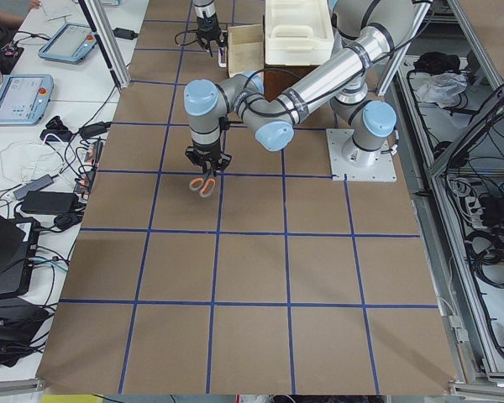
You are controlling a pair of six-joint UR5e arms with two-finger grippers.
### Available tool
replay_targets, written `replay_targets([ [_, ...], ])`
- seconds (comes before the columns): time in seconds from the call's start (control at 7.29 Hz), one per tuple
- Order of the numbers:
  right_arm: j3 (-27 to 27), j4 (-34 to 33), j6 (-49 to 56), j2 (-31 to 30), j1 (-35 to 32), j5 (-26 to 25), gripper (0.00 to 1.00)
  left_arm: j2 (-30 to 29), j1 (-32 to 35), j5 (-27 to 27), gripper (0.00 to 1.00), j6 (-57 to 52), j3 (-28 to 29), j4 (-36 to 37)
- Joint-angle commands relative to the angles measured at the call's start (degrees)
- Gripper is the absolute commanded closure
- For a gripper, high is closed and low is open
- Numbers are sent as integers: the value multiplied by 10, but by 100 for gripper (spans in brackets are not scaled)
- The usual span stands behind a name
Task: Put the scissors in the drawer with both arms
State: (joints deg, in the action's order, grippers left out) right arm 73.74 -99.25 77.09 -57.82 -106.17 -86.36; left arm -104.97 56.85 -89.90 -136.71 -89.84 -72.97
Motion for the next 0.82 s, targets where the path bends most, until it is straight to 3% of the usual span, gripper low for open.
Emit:
replay_targets([
  [0.0, -17, -1, 1, 14, 0, 1, 52, 29, 33, 10, 100, 29, 13, -23],
  [0.69, -30, -9, -1, 20, 4, 1, 52, 55, 74, 12, 100, 83, 13, -47],
])
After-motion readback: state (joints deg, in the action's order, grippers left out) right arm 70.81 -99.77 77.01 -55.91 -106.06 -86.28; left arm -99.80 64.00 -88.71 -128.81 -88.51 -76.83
